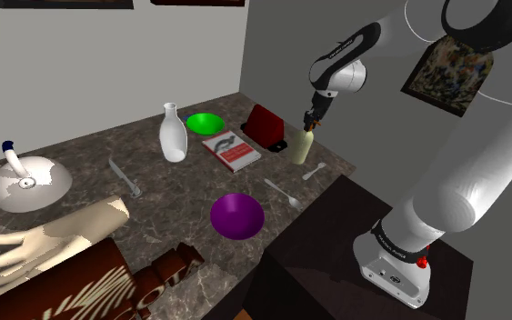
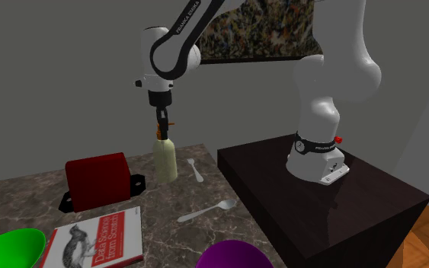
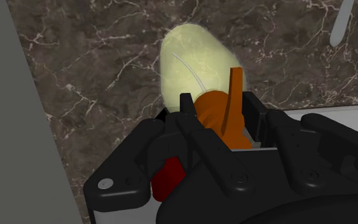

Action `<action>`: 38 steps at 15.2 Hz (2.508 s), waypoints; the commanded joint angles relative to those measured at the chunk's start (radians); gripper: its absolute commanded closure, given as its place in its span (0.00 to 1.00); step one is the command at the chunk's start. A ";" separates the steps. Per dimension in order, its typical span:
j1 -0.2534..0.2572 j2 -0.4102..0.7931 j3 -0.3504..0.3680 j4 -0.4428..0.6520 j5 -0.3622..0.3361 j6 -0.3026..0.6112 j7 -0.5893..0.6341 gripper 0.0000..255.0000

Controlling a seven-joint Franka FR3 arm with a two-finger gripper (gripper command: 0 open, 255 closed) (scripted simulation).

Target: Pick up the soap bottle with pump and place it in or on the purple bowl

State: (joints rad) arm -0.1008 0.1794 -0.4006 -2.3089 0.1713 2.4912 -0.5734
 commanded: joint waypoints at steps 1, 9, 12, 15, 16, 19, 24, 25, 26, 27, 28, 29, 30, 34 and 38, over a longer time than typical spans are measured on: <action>0.000 0.000 0.000 -0.001 0.000 0.000 0.000 1.00; 0.011 -0.087 -0.017 0.020 -0.066 -0.099 0.049 1.00; 0.013 -0.117 -0.020 0.032 -0.087 -0.137 0.065 1.00; 0.015 -0.144 -0.021 0.046 -0.105 -0.176 0.078 1.00; 0.015 -0.153 -0.021 0.051 -0.111 -0.189 0.083 1.00; 0.016 -0.178 -0.022 0.068 -0.126 -0.228 0.095 1.00; 0.017 -0.215 -0.020 0.100 -0.147 -0.293 0.111 1.00; 0.027 -0.243 -0.008 0.076 -0.161 -0.294 0.141 1.00; 0.036 -0.269 0.005 0.054 -0.173 -0.295 0.171 1.00; 0.045 -0.295 0.018 0.033 -0.184 -0.298 0.201 1.00; 0.053 -0.319 0.033 0.013 -0.194 -0.300 0.230 1.00; 0.061 -0.343 0.048 -0.007 -0.202 -0.304 0.259 1.00; 0.069 -0.366 0.064 -0.024 -0.209 -0.308 0.288 1.00; 0.102 -0.448 0.131 -0.085 -0.223 -0.328 0.398 1.00; 0.137 -0.513 0.203 -0.126 -0.219 -0.352 0.504 1.00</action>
State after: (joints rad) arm 0.0271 -0.3217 -0.2151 -2.4266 -0.0499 2.1430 -0.0979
